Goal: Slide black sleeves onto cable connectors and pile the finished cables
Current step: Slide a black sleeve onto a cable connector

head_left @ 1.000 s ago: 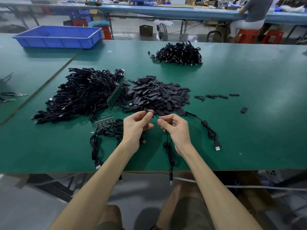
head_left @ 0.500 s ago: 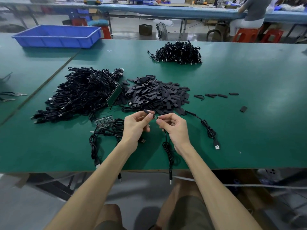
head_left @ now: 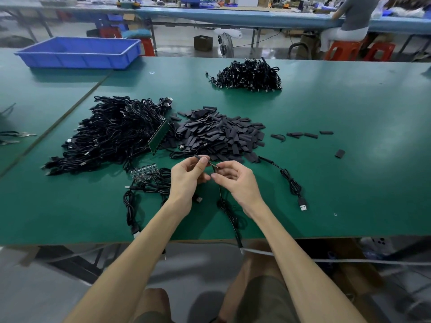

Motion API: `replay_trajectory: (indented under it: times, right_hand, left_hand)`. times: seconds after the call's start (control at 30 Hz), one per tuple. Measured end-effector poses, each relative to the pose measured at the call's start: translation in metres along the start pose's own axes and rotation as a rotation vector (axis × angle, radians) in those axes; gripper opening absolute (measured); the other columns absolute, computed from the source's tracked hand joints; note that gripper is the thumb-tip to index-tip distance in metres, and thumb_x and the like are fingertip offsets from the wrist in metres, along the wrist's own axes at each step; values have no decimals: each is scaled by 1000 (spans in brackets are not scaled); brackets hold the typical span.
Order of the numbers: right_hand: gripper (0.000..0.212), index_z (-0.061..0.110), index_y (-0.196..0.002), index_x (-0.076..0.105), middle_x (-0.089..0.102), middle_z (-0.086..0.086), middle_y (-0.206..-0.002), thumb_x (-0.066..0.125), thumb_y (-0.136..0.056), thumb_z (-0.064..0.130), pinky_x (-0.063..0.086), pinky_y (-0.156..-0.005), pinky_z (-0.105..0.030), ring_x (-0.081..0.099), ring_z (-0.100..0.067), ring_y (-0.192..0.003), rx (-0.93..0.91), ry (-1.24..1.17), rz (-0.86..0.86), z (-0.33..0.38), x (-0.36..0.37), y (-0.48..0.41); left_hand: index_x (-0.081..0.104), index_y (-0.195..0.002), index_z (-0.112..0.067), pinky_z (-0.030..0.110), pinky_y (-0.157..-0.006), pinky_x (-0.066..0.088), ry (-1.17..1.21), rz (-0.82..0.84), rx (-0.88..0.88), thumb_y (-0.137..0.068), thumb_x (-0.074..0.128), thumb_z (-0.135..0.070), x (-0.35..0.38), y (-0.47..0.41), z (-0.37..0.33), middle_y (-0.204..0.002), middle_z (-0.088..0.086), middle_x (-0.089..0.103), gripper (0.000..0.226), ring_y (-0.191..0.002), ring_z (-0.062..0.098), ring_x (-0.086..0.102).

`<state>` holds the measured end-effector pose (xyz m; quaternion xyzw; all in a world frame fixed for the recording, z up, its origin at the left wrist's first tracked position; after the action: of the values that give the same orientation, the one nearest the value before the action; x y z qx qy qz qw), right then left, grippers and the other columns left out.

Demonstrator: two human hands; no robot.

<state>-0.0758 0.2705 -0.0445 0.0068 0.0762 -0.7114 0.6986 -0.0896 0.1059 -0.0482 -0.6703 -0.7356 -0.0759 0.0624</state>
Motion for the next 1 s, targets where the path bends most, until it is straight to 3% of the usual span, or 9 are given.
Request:
replay_trajectory:
  times: [0.17,0.4,0.6,0.83,1.0]
  right_hand:
    - [13,12,-97,73,78,-5,-88,82,-87,11,52,-70,-18,71,-8,-80,-1,19,-17,-2,0,0]
    - [8,9,-95,76,78,-6,-90,80,-88,7,62,-88,-37,75,-24,-90,-16,35,-36,-3,-1,0]
    - [8,12,-102,78,79,-2,-88,73,-96,16,52,-72,-21,71,-9,-80,-21,-7,-14,-3,-1,-1]
    - [9,5,-103,76,78,-8,-84,72,-96,9,51,-66,-18,70,-9,-73,-16,-59,-16,-3,-4,0]
    - [9,2,-102,75,78,-10,-83,72,-96,8,51,-64,-19,69,-9,-70,-6,-78,-17,-4,-5,1]
  left_hand:
    - [74,-102,-8,25,-68,60,-74,20,10,-97,68,-25,2,0,-1,-86,4,76,19,-62,13,66]
    - [73,-101,-5,25,-66,58,-193,101,39,-97,68,-26,7,2,-3,-85,9,75,22,-65,13,68]
    - [73,-100,-6,23,-67,58,-161,70,32,-99,66,-24,6,3,-3,-82,9,75,19,-66,11,67]
    - [72,-107,-3,26,-69,57,-186,158,17,-101,61,-17,11,5,-4,-93,20,75,19,-73,18,68]
    - [71,-108,-3,25,-69,57,-178,182,5,-102,59,-14,12,7,-3,-88,14,74,18,-73,17,68]
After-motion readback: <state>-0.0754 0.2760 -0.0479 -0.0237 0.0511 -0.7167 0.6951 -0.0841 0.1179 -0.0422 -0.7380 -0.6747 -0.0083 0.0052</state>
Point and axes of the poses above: each hand's wrist, its own y-axis away from the middle knuckle, its own x-axis out of the palm, z = x × y, the point moved 8 cm from there along -y, towards the middle knuckle
